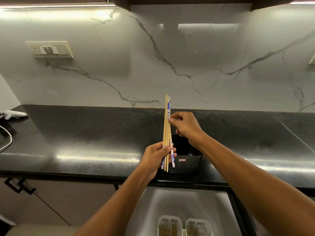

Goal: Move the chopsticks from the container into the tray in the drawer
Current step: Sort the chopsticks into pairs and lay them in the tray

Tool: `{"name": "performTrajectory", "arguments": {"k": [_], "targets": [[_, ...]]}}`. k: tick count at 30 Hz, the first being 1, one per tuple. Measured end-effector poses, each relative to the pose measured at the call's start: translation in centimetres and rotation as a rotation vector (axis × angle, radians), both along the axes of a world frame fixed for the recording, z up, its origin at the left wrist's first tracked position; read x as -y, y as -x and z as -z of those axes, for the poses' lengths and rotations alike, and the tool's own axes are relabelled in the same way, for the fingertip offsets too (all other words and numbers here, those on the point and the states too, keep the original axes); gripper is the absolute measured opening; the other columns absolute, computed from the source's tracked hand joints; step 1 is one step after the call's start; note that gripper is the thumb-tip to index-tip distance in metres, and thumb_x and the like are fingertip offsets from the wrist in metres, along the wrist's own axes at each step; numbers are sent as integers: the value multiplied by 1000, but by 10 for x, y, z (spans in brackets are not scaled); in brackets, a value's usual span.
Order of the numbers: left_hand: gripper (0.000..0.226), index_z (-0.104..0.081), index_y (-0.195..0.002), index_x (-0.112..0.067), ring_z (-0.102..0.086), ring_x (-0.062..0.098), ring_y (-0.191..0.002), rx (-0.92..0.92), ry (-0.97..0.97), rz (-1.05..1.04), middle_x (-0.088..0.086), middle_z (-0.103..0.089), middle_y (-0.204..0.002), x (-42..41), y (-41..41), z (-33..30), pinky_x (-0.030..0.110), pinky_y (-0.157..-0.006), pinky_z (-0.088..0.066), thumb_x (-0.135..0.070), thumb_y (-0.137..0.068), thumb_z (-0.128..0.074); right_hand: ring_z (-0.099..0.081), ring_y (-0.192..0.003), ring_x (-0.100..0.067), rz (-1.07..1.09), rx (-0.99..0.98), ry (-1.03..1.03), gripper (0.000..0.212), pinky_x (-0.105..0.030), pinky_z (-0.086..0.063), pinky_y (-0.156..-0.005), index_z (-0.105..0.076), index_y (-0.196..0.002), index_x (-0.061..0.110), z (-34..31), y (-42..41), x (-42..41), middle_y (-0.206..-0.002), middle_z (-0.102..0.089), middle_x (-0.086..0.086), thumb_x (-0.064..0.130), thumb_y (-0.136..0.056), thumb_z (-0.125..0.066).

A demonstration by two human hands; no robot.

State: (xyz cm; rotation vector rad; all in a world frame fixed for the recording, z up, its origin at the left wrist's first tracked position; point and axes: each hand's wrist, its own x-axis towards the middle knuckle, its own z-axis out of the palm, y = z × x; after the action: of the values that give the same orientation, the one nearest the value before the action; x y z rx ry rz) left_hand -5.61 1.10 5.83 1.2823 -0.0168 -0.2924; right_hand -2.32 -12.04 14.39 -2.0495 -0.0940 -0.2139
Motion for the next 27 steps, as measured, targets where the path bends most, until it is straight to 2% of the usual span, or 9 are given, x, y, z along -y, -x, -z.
{"name": "performTrajectory", "arguments": {"k": [6, 10, 15, 18, 20, 24, 25, 27], "targets": [[16, -68, -106, -11, -73, 16, -83, 23, -7, 23, 6, -76, -89, -3, 1, 0, 23, -68, -57, -15, -93, -58, -54, -57, -7, -20, -38, -128, 13, -19, -46, -53, -65, -99, 10, -7, -2, 3, -75, -60, 2, 20, -91, -61], [20, -67, -109, -8, -72, 17, -84, 29, -13, 41, 6, -76, -89, -3, 2, 0, 25, -71, -57, -16, -94, -58, -53, -53, -7, -43, -89, -177, 11, -18, -48, -51, -63, -92, 9, -9, -4, 5, -73, -61, -4, 19, -92, -60], [20, -67, -108, -7, -72, 18, -85, 25, -15, 62, 8, -75, -88, -2, 2, 1, 27, -74, -58, -17, -93, -59, -53, -47, -4, 36, 26, -140, 14, -16, -44, -46, -59, -95, 9, -15, -6, 5, -67, -58, -1, 19, -97, -50], [17, -69, -105, -8, -72, 17, -82, 4, -52, 69, 8, -75, -86, -3, 5, 7, 25, -71, -58, -15, -93, -58, -50, -39, -2, 78, 102, -230, 18, -14, -41, -39, -54, -105, 9, -32, -8, 12, -61, -56, -1, 20, -100, -41], [16, -69, -103, -7, -72, 17, -79, -26, -40, 53, 9, -75, -86, -4, 7, 11, 25, -69, -58, -14, -94, -57, -55, -42, -7, 51, 130, -357, 18, -17, -46, -41, -52, -108, 8, -49, -7, 19, -60, -61, -3, 18, -101, -39], [17, -68, -103, -4, -73, 18, -79, -113, 50, -24, 10, -75, -85, -9, 6, 13, 27, -69, -59, -13, -94, -56, -67, -56, -17, -162, 69, -749, 28, -24, -56, -52, -59, -92, 9, -76, 1, 28, -70, -72, -9, 21, -99, -35], [17, -67, -104, -4, -73, 19, -80, -129, 78, -40, 10, -75, -86, -9, 5, 12, 27, -69, -59, -13, -94, -56, -67, -58, -18, -193, 60, -762, 28, -24, -55, -53, -61, -89, 9, -78, 4, 28, -73, -72, -10, 22, -98, -37], [17, -67, -105, -4, -73, 20, -80, -146, 126, -63, 12, -75, -88, -10, 3, 9, 27, -67, -59, -12, -94, -56, -66, -62, -16, -179, 45, -649, 20, -22, -53, -54, -61, -87, 11, -76, 8, 25, -81, -73, -12, 16, -96, -44]]}}
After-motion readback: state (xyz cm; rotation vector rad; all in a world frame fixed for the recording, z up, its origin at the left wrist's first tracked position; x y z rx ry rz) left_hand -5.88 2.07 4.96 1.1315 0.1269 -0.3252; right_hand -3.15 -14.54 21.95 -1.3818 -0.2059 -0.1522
